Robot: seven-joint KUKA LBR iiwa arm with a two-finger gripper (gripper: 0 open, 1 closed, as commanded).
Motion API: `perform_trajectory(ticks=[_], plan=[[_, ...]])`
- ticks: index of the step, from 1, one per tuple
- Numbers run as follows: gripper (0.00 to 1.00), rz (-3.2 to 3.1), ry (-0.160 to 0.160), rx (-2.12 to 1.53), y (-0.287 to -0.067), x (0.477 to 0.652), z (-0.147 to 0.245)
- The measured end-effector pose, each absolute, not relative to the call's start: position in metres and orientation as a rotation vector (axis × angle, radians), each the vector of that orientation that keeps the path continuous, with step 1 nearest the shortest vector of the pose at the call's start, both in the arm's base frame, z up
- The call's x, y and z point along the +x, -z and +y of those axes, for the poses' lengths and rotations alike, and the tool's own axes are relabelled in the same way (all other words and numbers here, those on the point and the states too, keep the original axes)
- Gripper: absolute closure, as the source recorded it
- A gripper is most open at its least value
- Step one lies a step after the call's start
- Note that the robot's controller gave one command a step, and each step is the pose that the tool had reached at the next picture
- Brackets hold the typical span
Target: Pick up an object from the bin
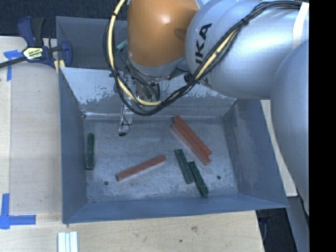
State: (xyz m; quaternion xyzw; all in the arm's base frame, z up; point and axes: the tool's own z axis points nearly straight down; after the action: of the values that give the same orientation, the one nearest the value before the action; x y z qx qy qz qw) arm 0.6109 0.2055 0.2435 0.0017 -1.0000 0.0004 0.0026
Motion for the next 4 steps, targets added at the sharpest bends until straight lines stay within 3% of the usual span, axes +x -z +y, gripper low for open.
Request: perform_trajectory(ticks=[1, 2, 3, 4], plan=[[0.0, -3.145, 0.002, 0.001, -0.249, 0.613, 0.204], [0.0, -3.146, 0.004, -0.113, -0.196, 0.613, 0.175], [0.0, -3.144, -0.001, -0.116, -0.124, 0.587, 0.212], [0.0, -3.142, 0.004, -0.08, -0.115, 0.58, 0.166]])
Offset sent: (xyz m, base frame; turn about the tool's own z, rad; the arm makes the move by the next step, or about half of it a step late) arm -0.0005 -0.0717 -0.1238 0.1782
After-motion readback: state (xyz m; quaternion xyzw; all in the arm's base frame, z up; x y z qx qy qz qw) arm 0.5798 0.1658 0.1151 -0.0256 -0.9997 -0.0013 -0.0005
